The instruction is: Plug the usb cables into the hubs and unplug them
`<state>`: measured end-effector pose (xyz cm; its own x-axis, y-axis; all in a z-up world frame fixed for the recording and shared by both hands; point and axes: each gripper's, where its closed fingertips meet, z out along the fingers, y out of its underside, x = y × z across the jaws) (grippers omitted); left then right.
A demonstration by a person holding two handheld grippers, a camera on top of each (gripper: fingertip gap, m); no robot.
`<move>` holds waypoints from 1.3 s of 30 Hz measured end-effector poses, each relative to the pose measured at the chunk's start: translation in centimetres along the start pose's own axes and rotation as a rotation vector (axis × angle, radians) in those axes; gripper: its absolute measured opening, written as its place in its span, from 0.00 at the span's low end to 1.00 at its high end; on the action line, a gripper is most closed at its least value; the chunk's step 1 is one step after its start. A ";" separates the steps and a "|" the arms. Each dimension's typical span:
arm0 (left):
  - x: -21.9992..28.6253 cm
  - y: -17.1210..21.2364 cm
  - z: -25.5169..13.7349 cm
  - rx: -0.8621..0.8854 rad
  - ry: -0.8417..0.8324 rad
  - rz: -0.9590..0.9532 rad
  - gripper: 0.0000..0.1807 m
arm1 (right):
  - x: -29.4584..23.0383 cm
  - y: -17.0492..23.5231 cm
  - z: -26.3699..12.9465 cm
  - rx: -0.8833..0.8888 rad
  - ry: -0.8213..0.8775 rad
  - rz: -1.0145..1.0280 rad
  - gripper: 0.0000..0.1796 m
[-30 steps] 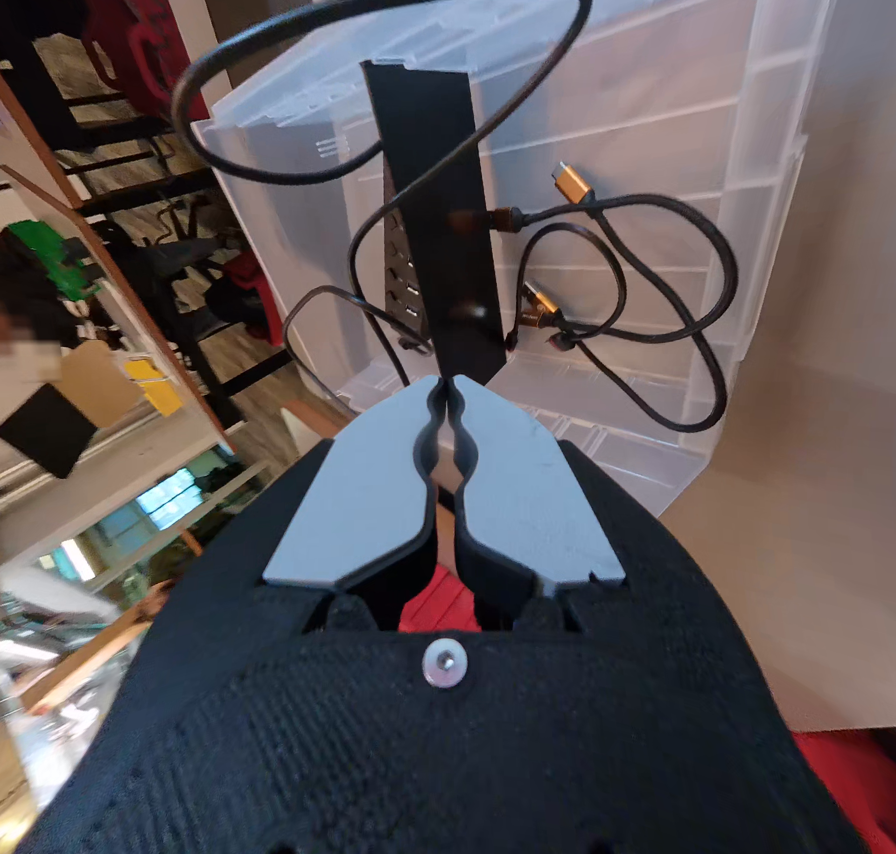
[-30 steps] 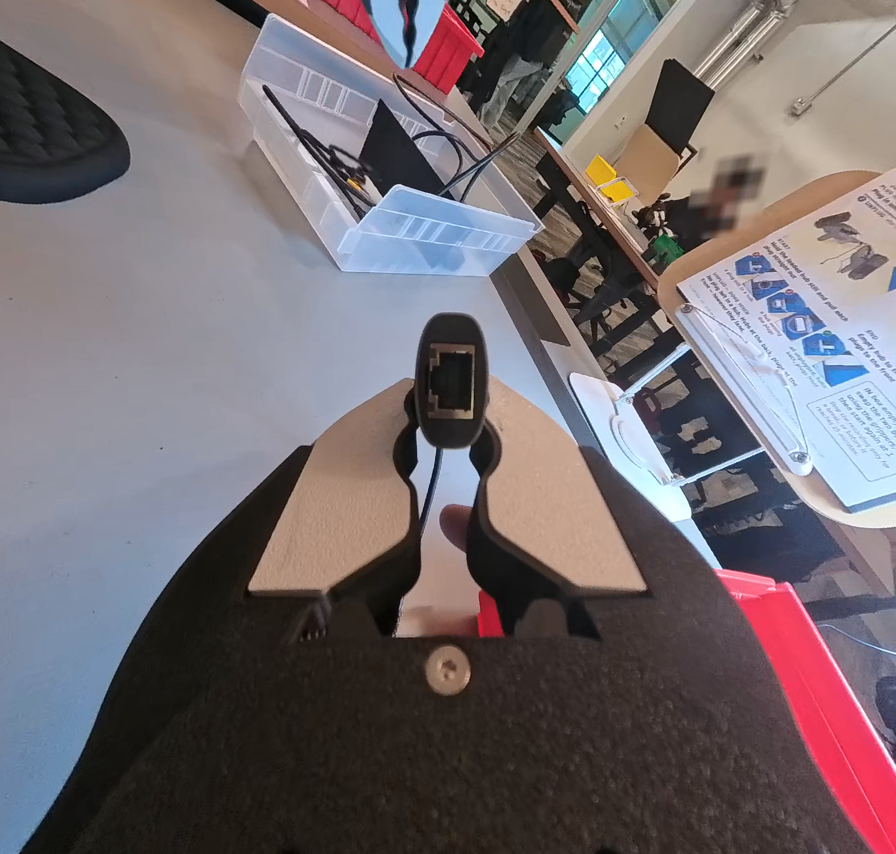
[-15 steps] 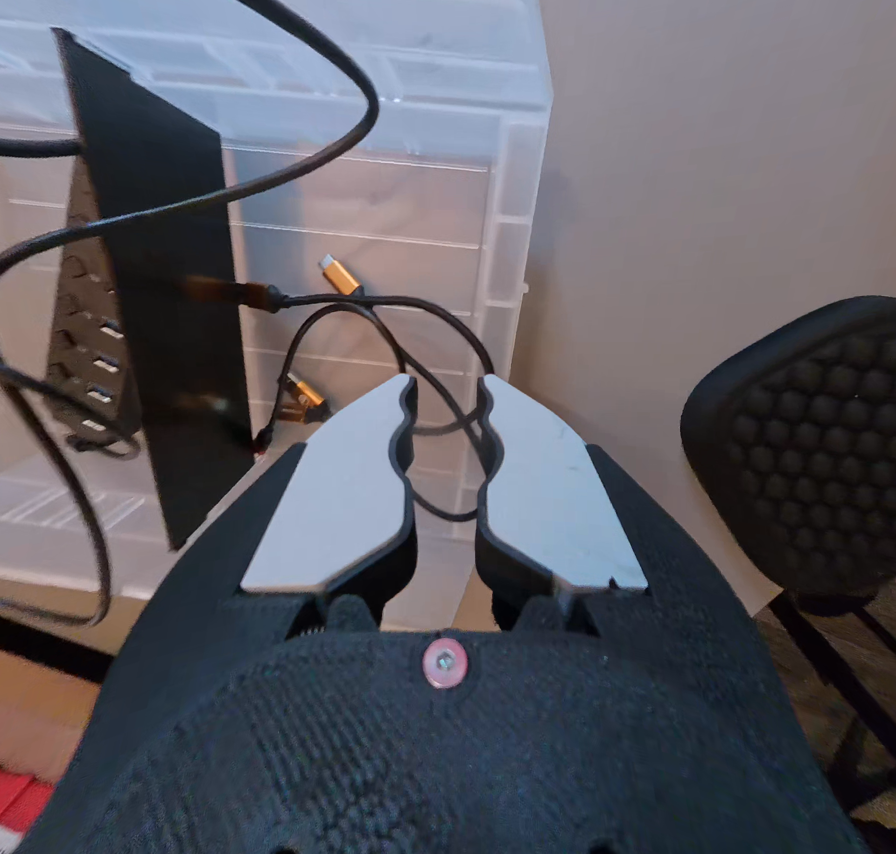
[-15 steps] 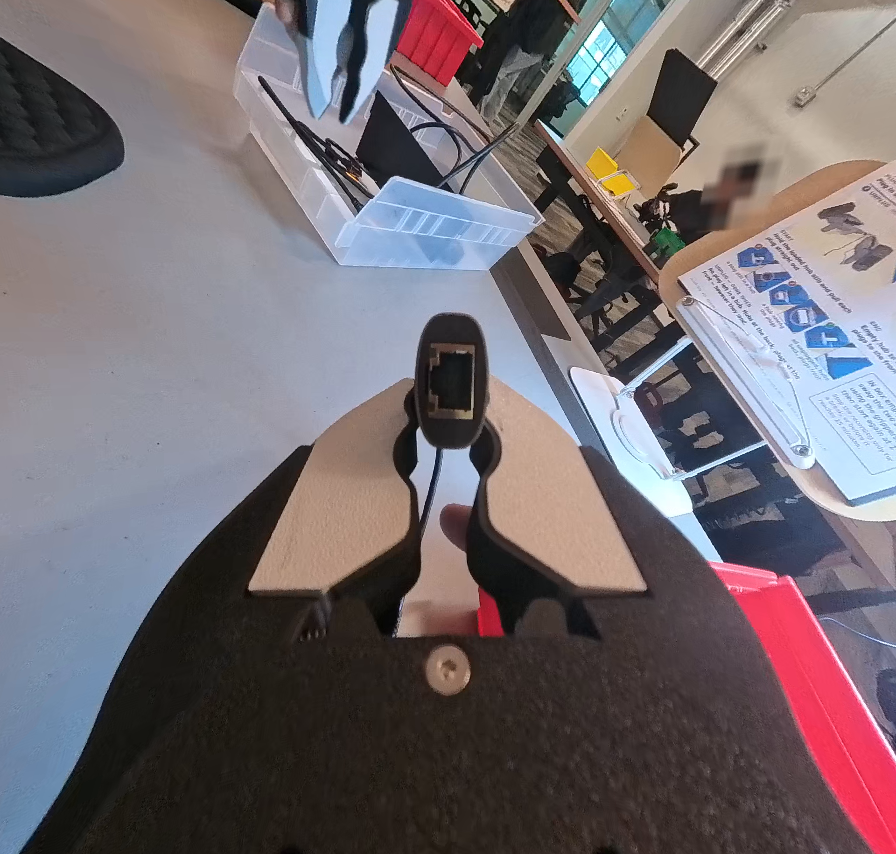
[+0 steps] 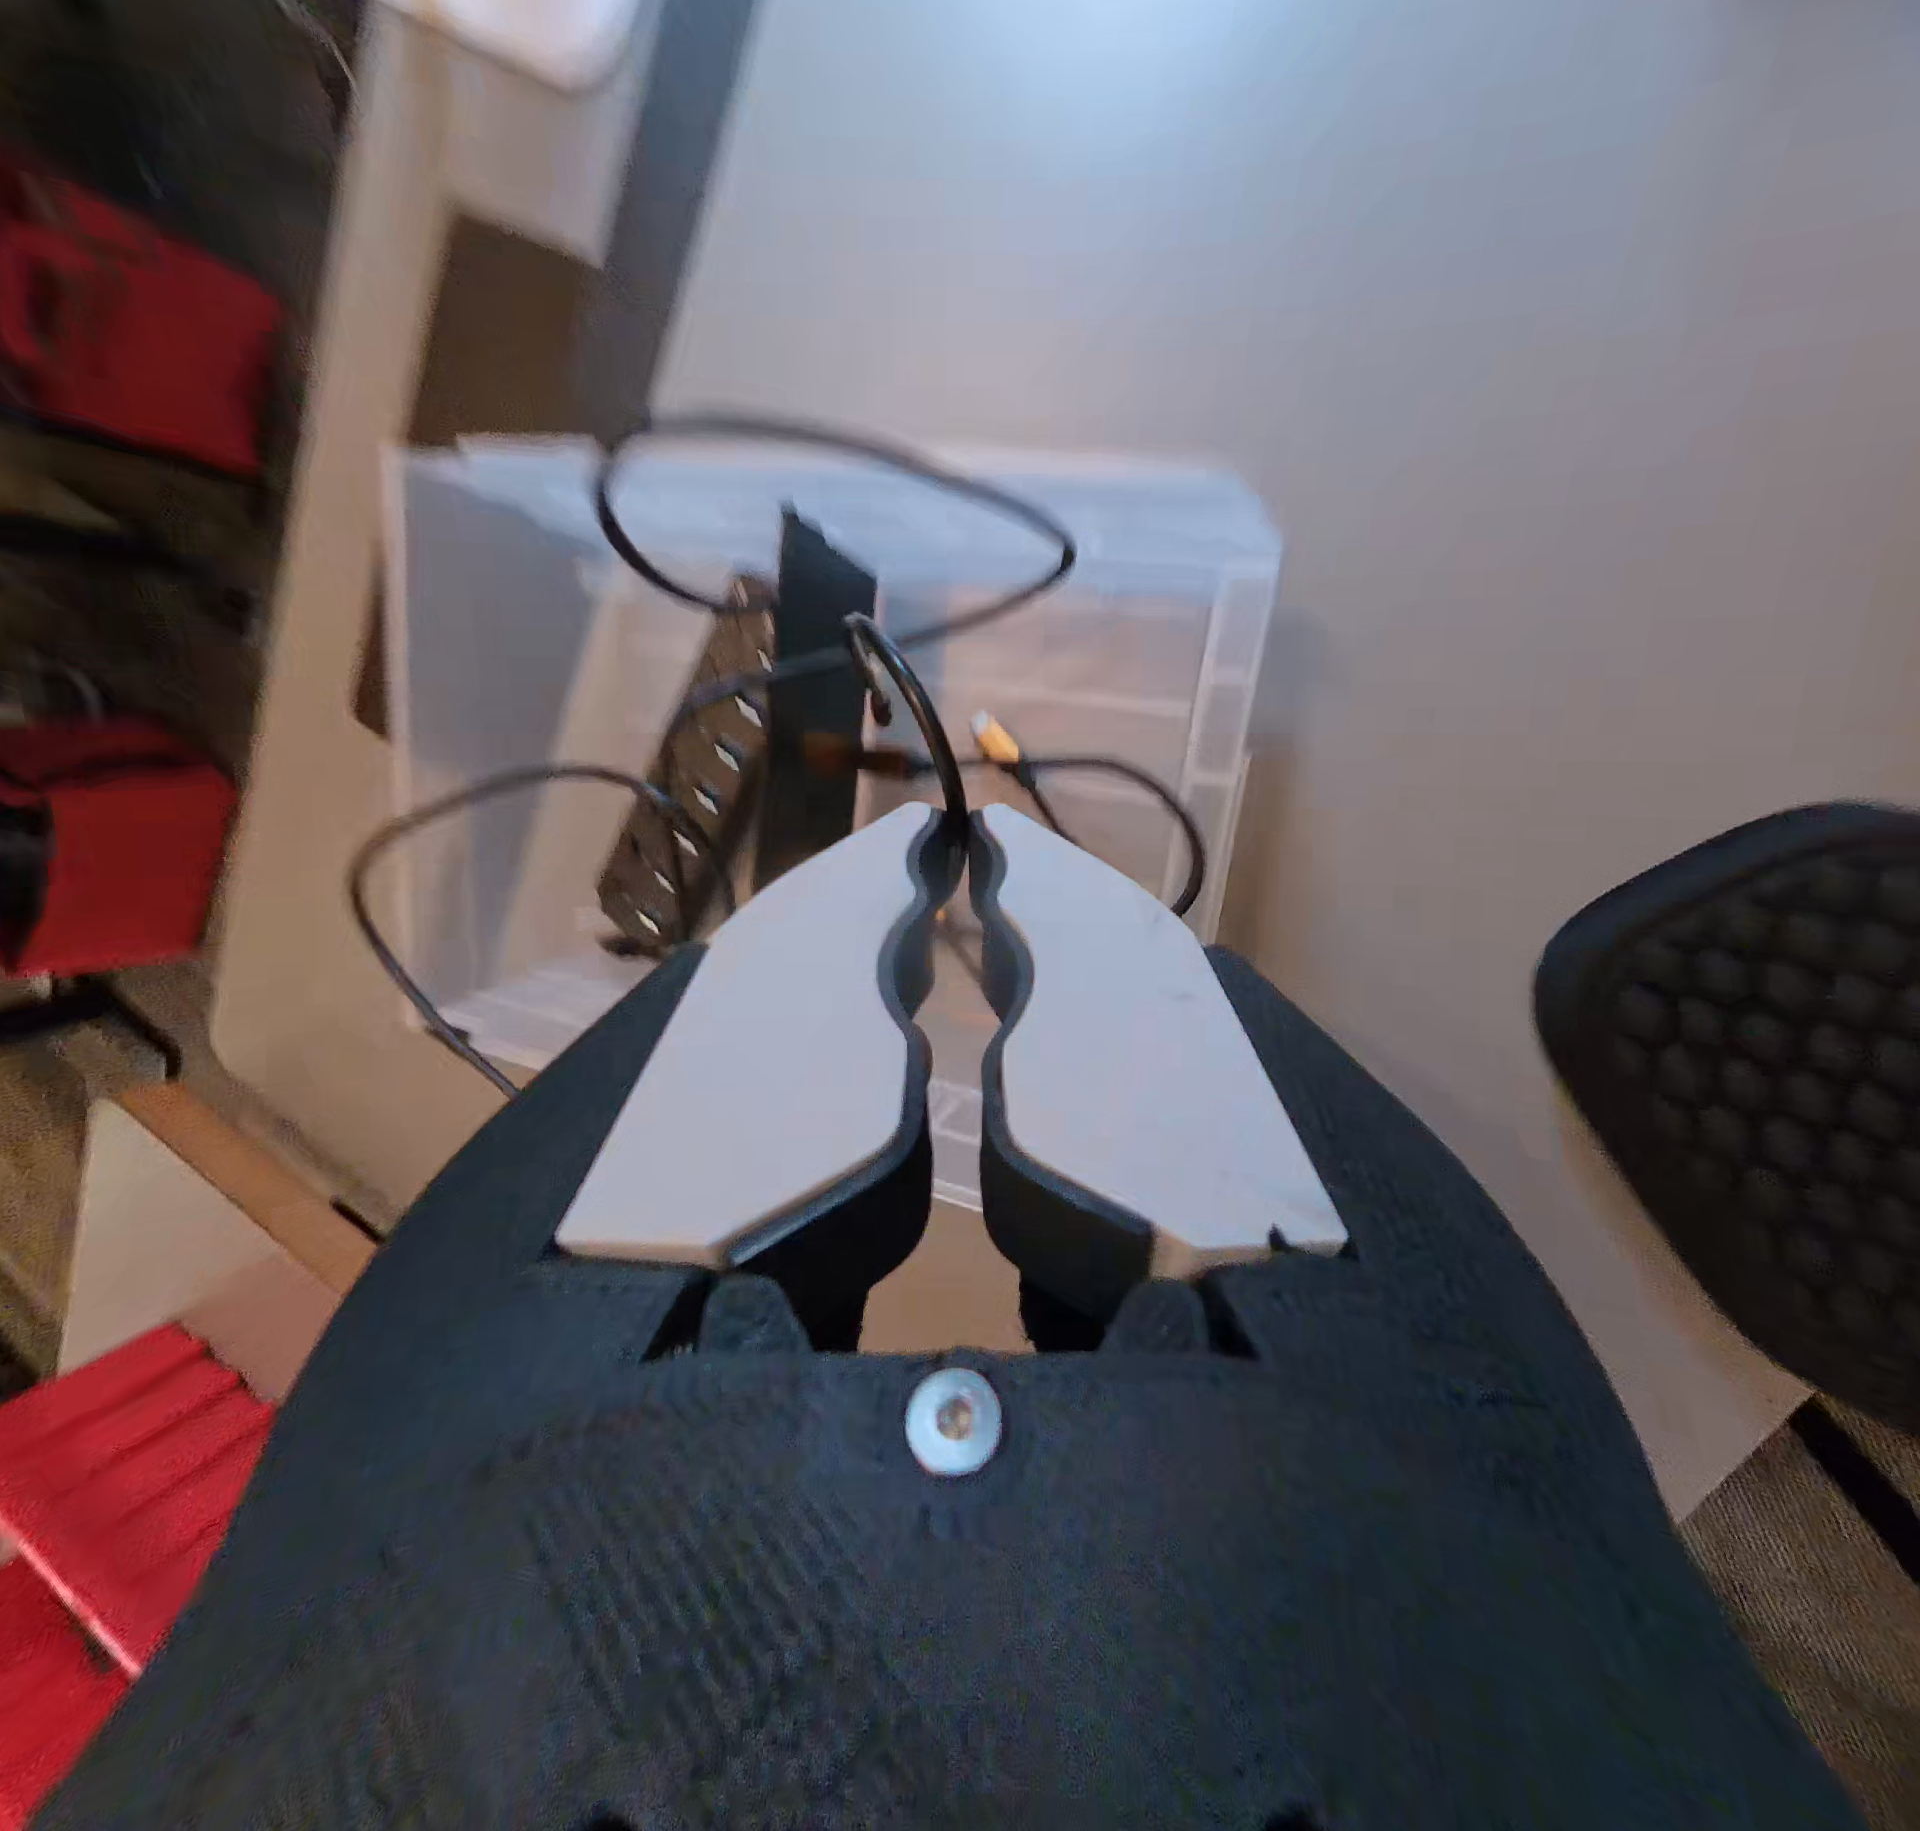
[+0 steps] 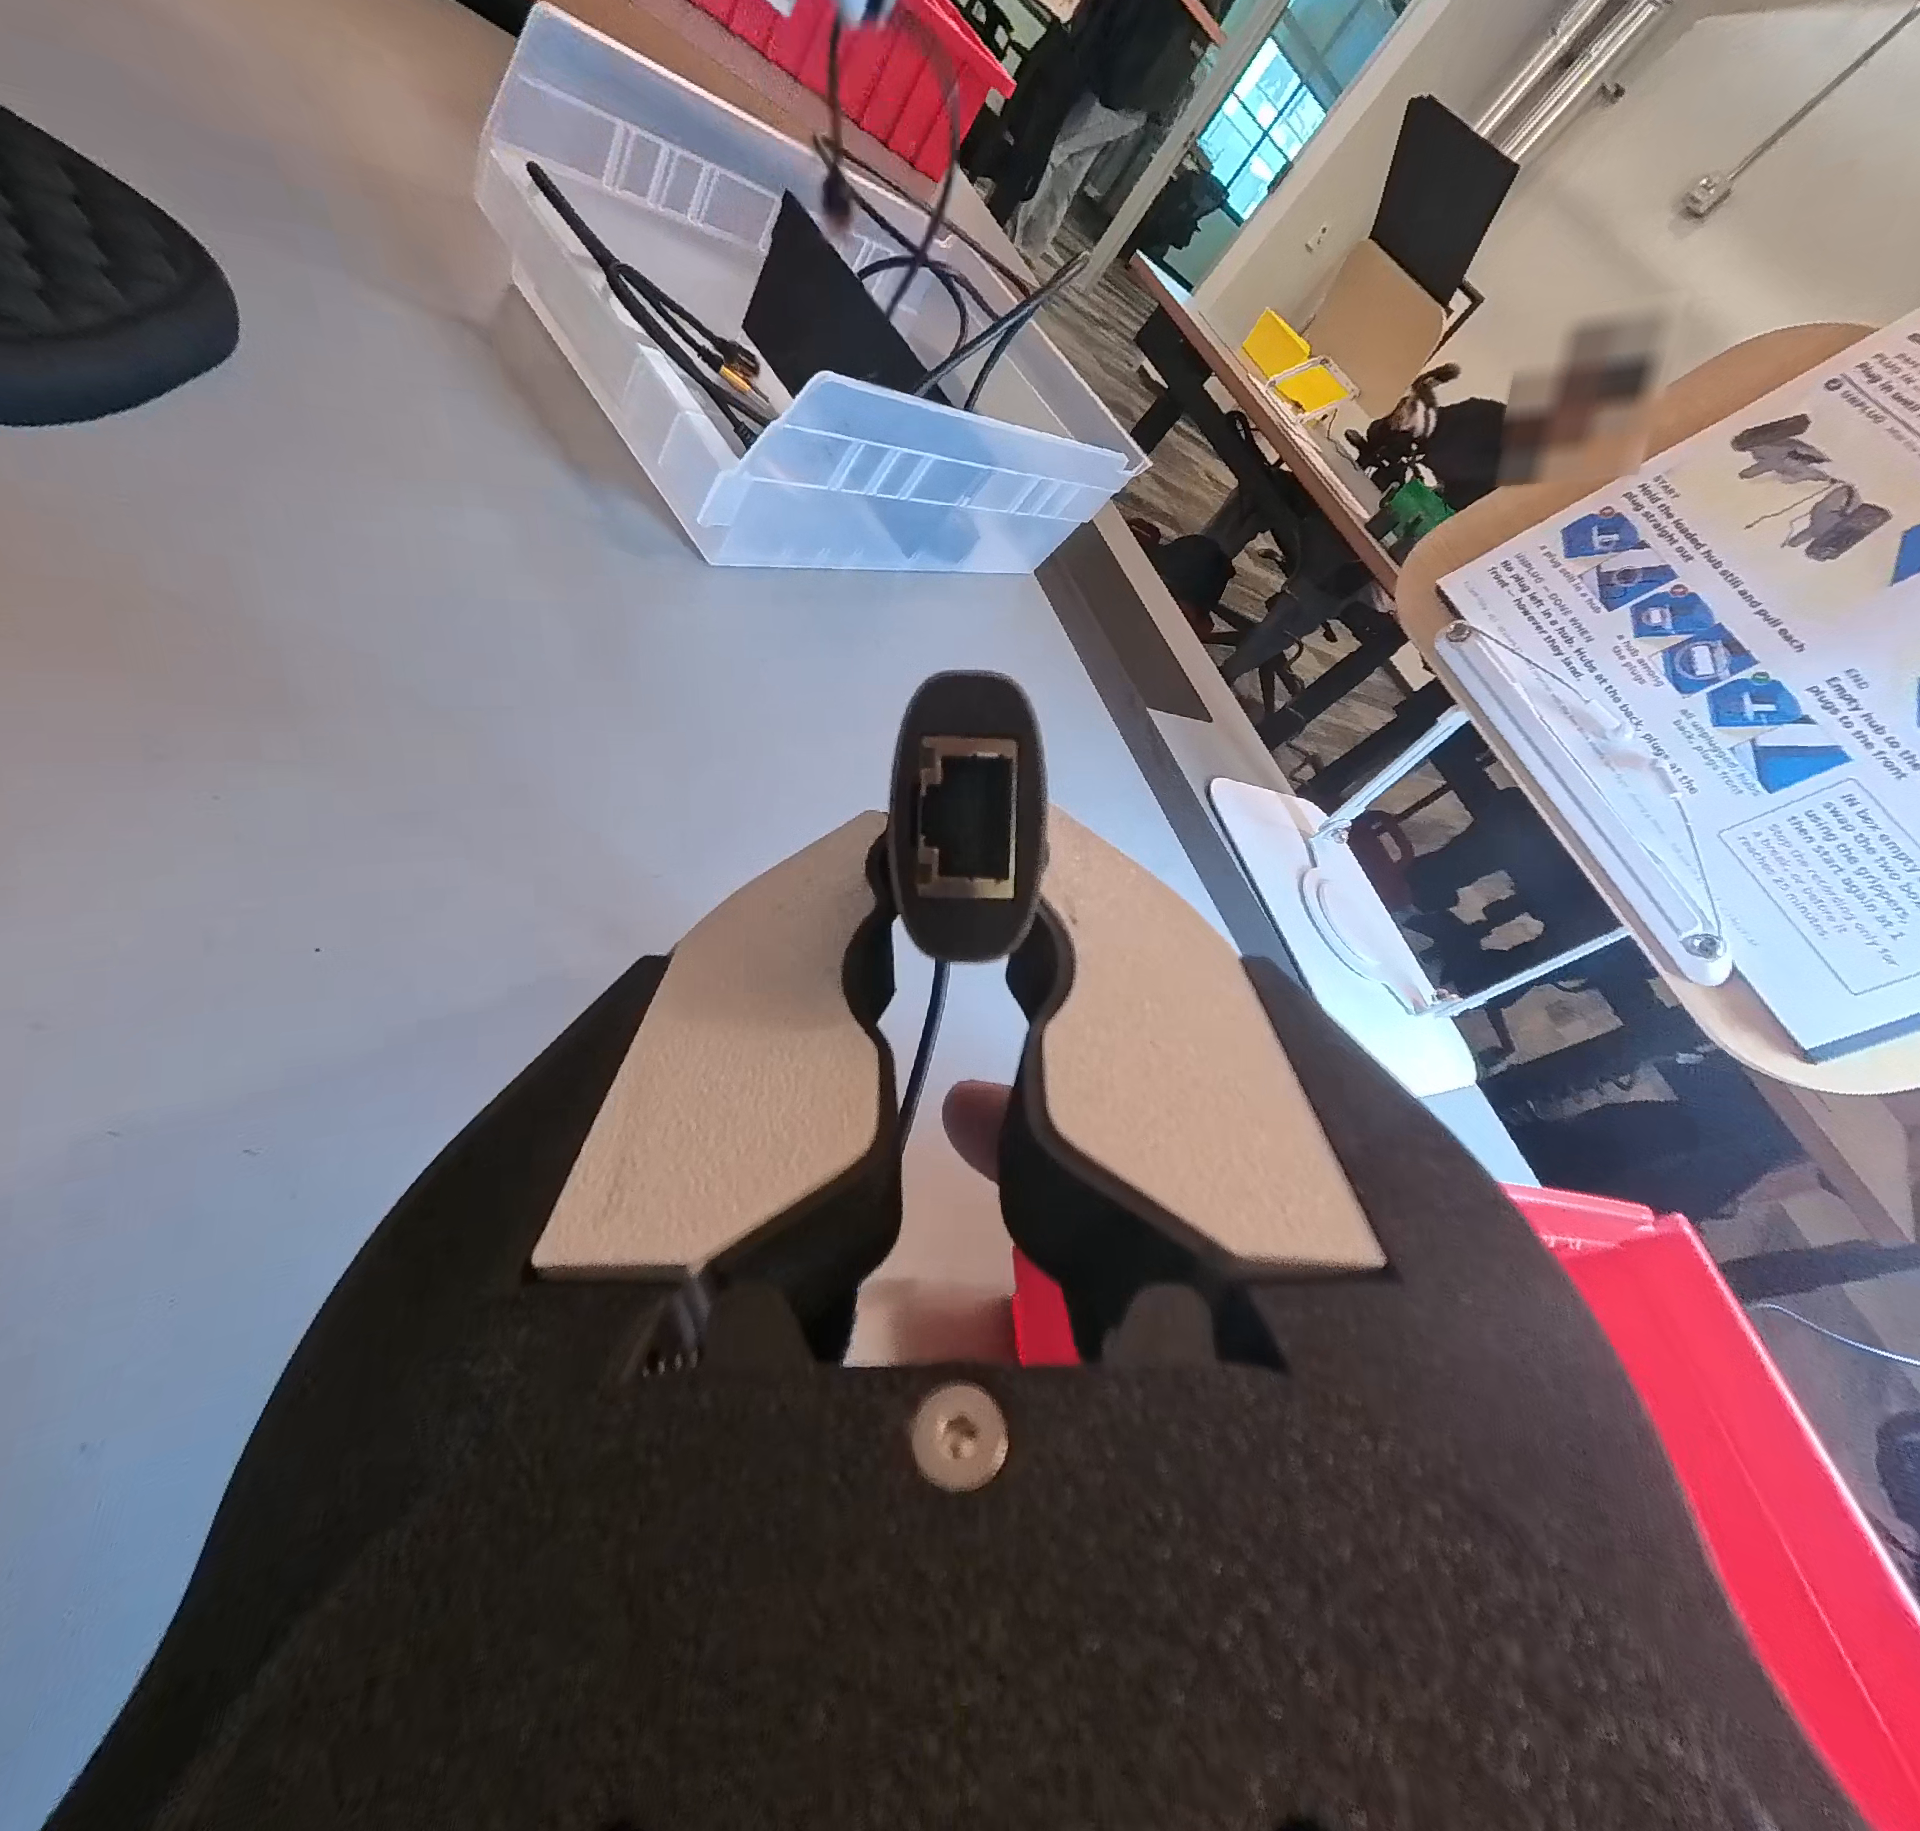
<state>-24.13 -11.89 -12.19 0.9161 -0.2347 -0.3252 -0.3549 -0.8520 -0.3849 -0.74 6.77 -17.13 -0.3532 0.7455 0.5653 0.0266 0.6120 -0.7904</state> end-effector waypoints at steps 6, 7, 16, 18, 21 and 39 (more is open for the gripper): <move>8.6 -11.1 -8.2 0.625 0.346 -0.020 0.02 | 1.3 0.0 -0.5 -0.017 0.066 0.005 0.10; 10.6 -12.2 -8.4 0.713 0.431 -0.039 0.02 | 1.5 0.2 -0.5 -0.023 0.080 0.012 0.10; 17.4 -10.3 5.0 0.748 0.659 -0.458 0.10 | 3.1 1.5 -1.1 -0.045 0.128 0.068 0.10; 17.7 -9.3 6.4 0.698 0.609 -0.419 0.10 | 3.2 1.6 -1.0 -0.044 0.126 0.077 0.10; 20.5 -9.1 6.9 0.627 0.574 -0.196 0.10 | 3.1 1.8 -0.8 -0.052 0.125 0.072 0.10; 33.5 -10.2 13.1 0.163 0.739 0.953 0.15 | 2.5 2.7 -0.7 -0.065 0.098 0.069 0.10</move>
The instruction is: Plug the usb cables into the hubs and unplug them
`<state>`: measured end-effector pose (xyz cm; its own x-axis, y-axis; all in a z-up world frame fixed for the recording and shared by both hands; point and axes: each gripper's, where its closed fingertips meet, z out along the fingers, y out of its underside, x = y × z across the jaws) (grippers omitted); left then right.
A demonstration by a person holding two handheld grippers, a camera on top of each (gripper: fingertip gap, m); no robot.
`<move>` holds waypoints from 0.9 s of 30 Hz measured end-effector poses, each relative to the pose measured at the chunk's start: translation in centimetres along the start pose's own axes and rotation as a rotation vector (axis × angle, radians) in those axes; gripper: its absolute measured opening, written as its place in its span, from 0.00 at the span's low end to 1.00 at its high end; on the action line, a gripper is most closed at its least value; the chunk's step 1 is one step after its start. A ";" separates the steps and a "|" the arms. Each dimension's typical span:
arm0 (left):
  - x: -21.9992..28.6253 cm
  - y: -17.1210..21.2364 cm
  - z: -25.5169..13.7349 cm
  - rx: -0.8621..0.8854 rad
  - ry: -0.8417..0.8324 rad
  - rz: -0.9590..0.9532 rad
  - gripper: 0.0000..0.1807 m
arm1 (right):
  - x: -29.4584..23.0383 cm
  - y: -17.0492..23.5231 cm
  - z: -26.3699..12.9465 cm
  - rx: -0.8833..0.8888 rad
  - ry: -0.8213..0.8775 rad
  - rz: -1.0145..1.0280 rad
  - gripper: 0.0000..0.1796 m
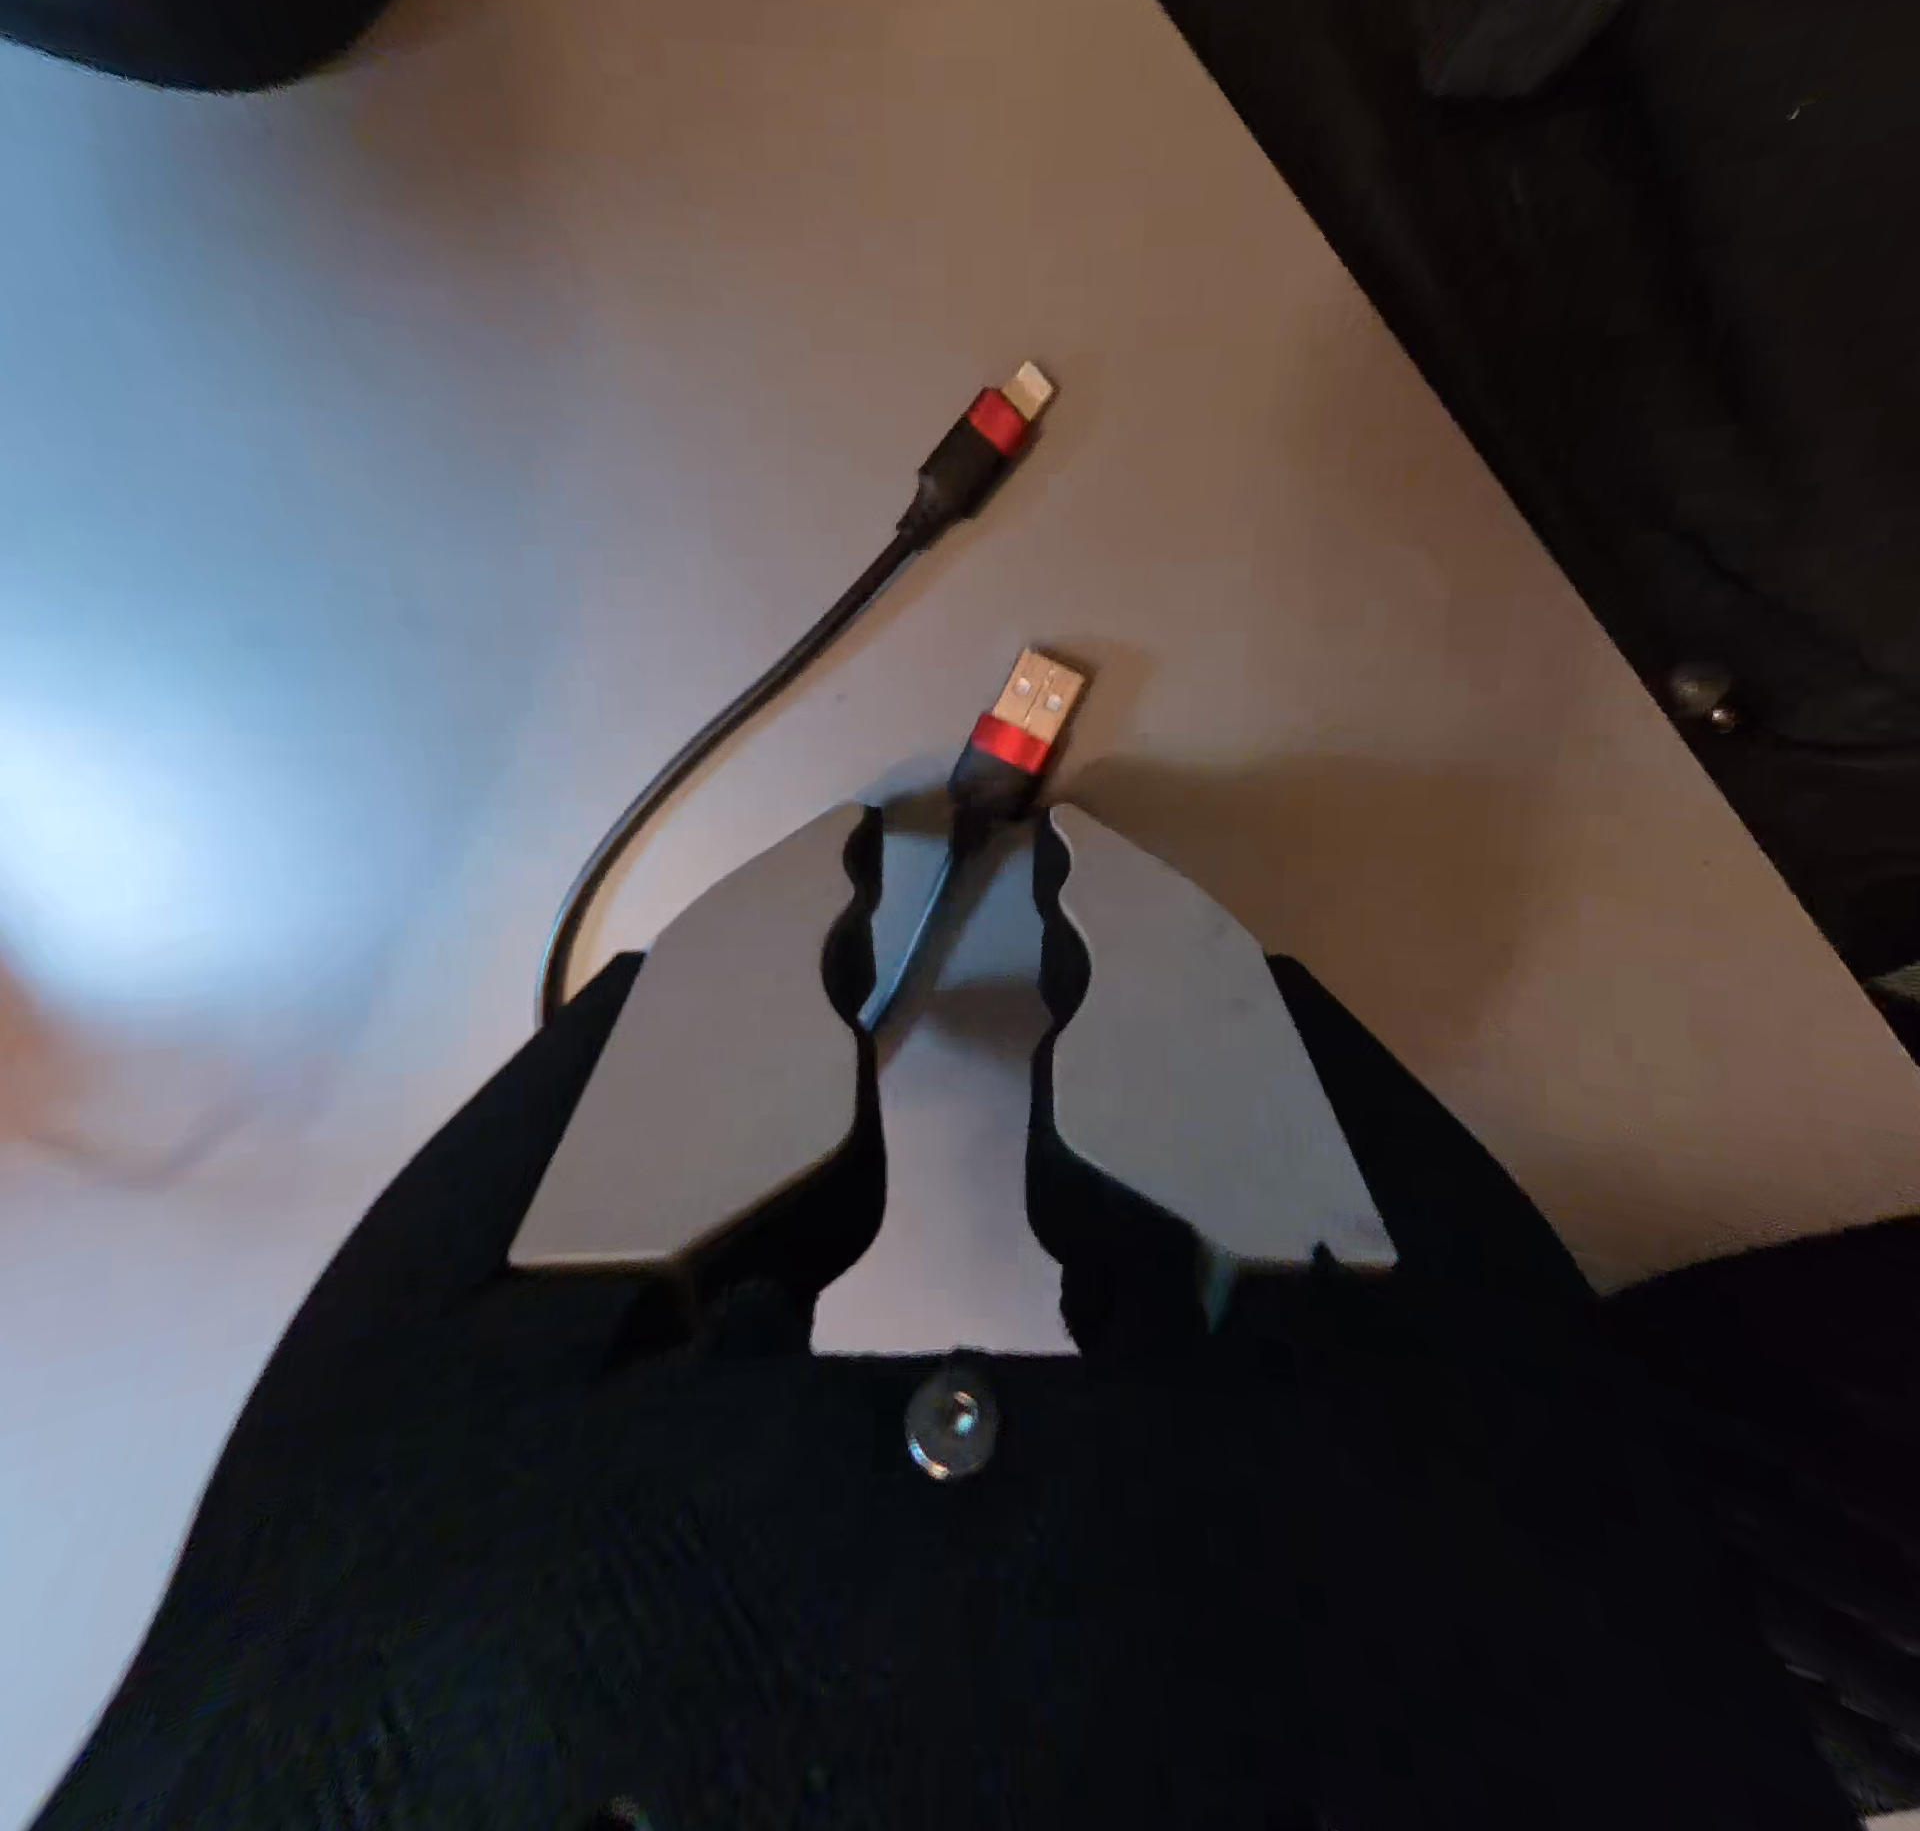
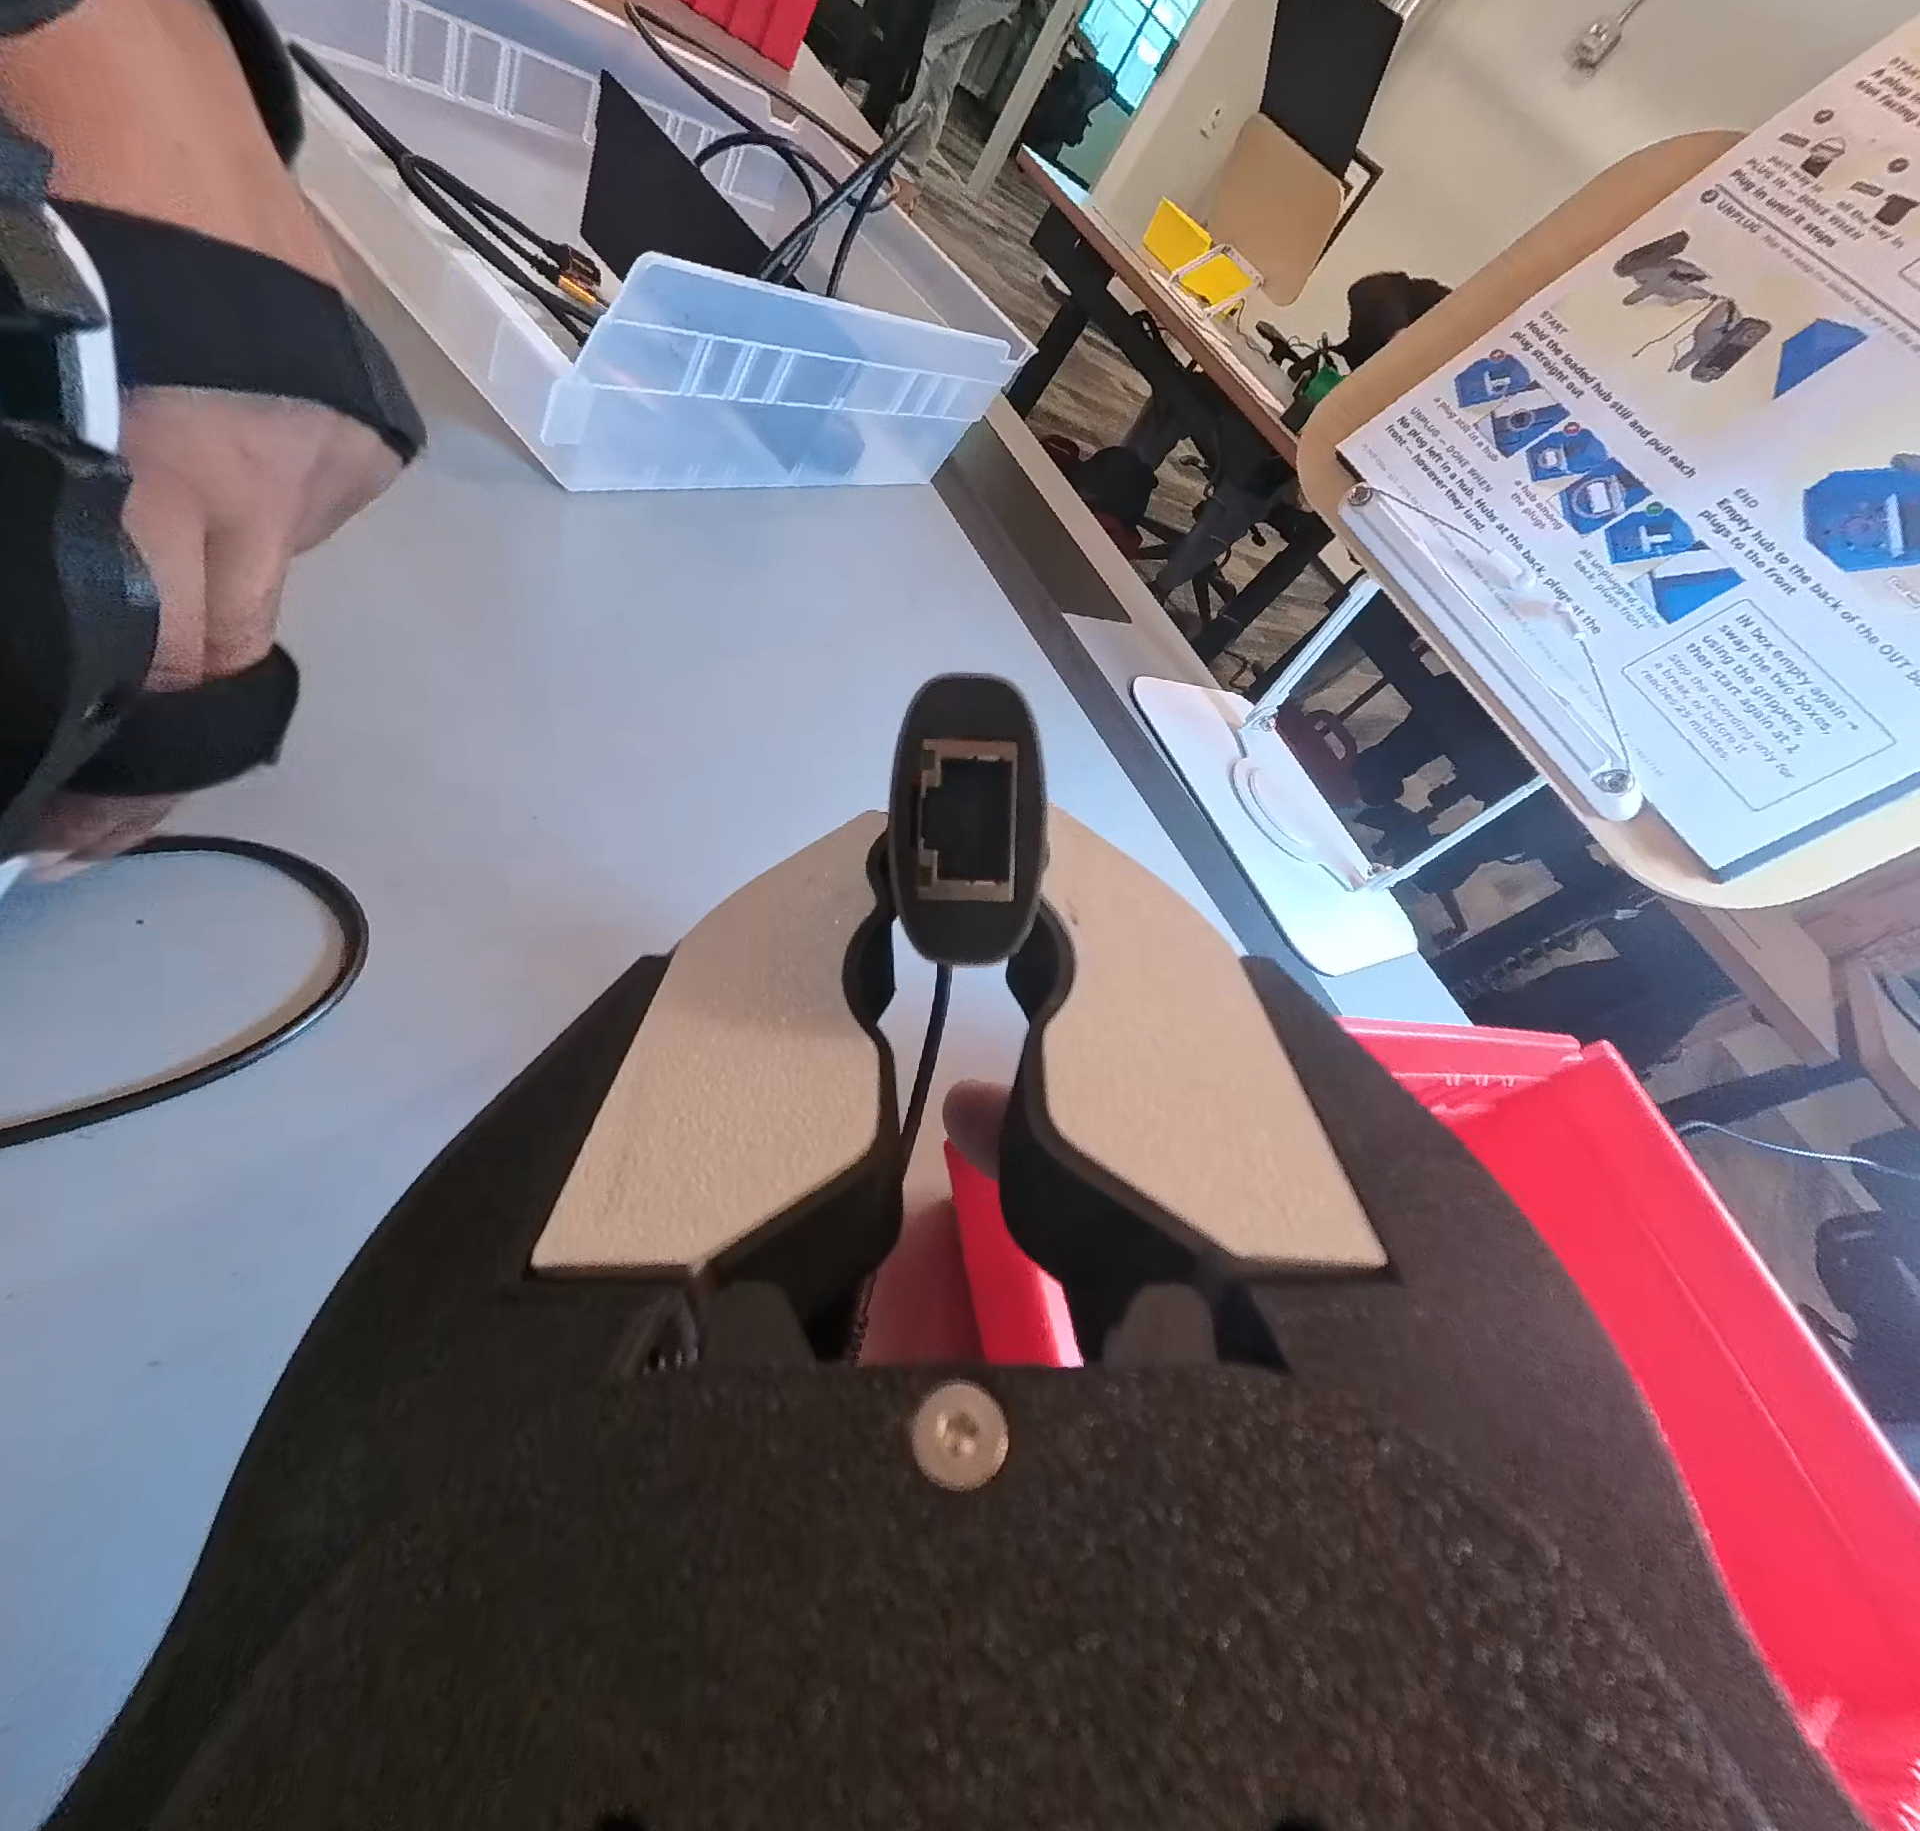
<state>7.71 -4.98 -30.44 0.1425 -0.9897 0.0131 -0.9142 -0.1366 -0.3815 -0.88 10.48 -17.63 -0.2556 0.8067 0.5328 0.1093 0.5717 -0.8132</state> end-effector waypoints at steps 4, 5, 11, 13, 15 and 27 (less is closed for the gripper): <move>-1.8 0.3 -0.2 0.052 -0.077 -0.154 0.06 | -0.2 0.1 0.1 -0.005 -0.008 -0.014 0.10; -2.5 0.9 -0.5 0.087 -0.099 -0.244 0.06 | -0.3 0.1 0.1 -0.003 -0.009 -0.015 0.10; -5.1 3.6 -4.8 0.549 -0.192 -0.789 0.06 | -0.4 -0.4 -0.2 0.036 -0.025 -0.030 0.10; -5.3 4.2 -6.1 0.667 -0.217 -0.862 0.06 | -0.6 -0.3 0.0 0.041 -0.037 -0.031 0.10; -5.5 4.8 -6.8 0.725 -0.242 -0.911 0.06 | -1.0 -0.1 0.2 0.045 -0.053 -0.034 0.10; -5.5 4.9 -9.5 0.839 -0.305 -0.983 0.06 | -5.4 -0.9 0.7 0.157 -0.205 -0.151 0.10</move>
<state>-1.20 -0.63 -23.58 0.7850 -0.4302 0.4457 0.1119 -0.6092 -0.7851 -0.23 5.45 -19.93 -0.4480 0.6584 0.6048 -0.0901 0.6397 -0.7633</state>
